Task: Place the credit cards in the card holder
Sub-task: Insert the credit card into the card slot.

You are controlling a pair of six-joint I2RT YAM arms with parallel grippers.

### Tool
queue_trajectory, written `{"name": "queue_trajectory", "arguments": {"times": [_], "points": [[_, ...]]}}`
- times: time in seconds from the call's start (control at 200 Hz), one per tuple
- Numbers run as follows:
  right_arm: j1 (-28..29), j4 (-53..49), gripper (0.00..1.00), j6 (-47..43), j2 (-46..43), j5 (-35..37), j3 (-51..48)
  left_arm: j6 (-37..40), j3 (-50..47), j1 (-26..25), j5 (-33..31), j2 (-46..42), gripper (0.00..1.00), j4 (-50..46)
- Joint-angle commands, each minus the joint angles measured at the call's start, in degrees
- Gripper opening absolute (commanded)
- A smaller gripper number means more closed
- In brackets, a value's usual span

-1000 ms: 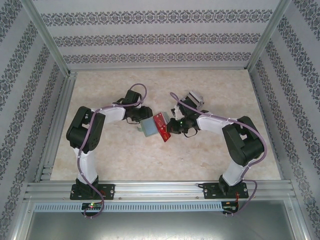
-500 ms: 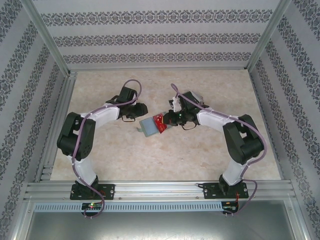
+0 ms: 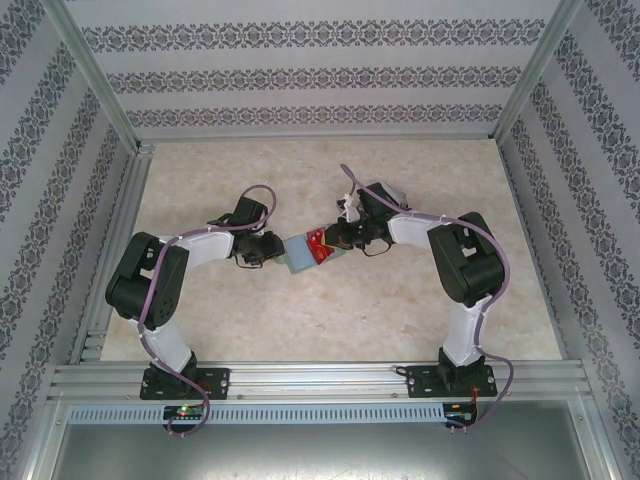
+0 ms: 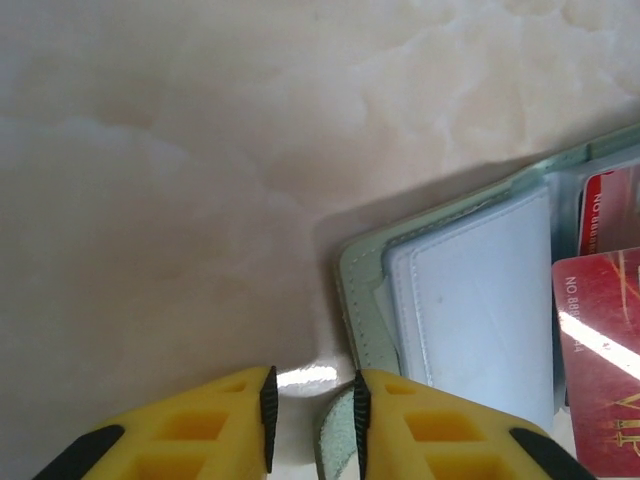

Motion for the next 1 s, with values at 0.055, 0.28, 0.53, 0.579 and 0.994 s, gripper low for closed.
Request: {"name": "queue_trajectory", "arguments": {"times": [0.055, 0.28, 0.53, 0.579, 0.994], "points": [[-0.47, 0.77, 0.09, -1.28, 2.80, -1.83, 2.20, -0.80, -2.00, 0.36, 0.11, -1.44, 0.25, 1.80], [-0.29, 0.42, 0.09, -1.05, 4.41, -2.39, 3.82, -1.05, -2.50, 0.39, 0.39, -0.61, 0.20, 3.15], [0.77, -0.48, 0.09, -1.20, 5.74, -2.29, 5.33, -1.14, -2.41, 0.25, 0.69, 0.56, 0.17, 3.89], [1.02, -0.70, 0.09, -1.28, 5.99, -1.90, 5.42, -1.21, -2.49, 0.27, 0.84, 0.54, 0.16, 4.16], [2.88, -2.31, 0.09, -1.63, 6.43, 0.00, 6.26, -1.23, -2.70, 0.18, 0.80, 0.41, 0.15, 4.32]]}}
